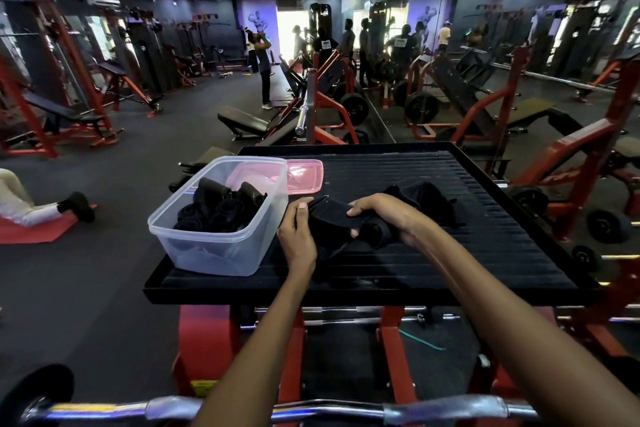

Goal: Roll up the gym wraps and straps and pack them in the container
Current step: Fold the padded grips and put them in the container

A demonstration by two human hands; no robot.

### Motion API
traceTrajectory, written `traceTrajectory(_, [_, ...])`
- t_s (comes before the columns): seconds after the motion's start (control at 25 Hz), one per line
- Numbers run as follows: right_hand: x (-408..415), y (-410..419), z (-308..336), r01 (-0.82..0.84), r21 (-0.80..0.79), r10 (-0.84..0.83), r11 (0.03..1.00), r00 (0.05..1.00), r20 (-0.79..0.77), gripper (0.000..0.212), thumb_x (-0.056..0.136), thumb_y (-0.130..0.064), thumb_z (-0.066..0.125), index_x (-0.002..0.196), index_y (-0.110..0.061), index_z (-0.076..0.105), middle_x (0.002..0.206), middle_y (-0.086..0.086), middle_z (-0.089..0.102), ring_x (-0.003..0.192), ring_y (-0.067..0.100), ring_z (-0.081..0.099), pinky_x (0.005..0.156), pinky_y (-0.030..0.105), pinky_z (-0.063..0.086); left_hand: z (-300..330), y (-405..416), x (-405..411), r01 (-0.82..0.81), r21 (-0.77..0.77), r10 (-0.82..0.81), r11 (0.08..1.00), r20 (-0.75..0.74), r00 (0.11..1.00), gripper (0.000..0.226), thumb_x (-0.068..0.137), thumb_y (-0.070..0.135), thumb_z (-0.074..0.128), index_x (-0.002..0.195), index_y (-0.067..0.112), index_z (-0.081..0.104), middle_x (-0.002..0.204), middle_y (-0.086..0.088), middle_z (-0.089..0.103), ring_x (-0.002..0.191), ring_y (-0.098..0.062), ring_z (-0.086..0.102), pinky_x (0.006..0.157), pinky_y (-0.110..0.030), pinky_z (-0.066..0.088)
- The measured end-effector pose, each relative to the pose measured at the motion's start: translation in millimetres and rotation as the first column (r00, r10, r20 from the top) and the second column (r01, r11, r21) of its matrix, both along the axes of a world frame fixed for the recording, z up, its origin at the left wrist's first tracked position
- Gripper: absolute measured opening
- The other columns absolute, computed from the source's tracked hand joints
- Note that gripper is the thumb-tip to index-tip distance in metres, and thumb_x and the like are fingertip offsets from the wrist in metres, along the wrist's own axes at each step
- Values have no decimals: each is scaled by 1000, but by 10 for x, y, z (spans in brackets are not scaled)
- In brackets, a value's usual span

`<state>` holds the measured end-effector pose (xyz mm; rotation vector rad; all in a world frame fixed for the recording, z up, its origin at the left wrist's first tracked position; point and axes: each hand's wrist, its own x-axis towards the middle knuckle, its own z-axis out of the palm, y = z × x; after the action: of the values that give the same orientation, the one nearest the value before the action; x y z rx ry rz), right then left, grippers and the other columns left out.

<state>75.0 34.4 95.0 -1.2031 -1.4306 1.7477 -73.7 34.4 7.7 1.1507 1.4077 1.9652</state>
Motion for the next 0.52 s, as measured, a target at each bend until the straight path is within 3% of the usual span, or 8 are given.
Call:
traceTrajectory(0.16, [-14,-6,17,10,-12,-10,1000,999,48,7,82,-9,51,84,-8,58,54,9,60,43,14,57,49,20,47,19,-16,31,-68,-19,68,998,-14,998,31,99,26,40,98,8,65,91,-3,63,88,-13,53,78,-22,38])
traceTrajectory(0.28, [-24,13,39,7,-19,-5,1000,996,91,12,82,-11,51,72,-8,56,53,11,59,42,15,55,46,19,46,9,-8,31,-81,-55,81,995,1,997,41,100,31,36,108,3,65,101,-5,65,96,-14,55,83,-19,37])
traceTrajectory(0.52, [-64,2,90,37,-11,-35,999,986,160,17,84,-10,51,68,-7,55,46,8,54,36,14,52,41,17,45,0,-5,12,-106,-55,105,993,-22,994,42,101,26,35,112,-3,62,108,-15,66,100,-22,56,85,-23,39])
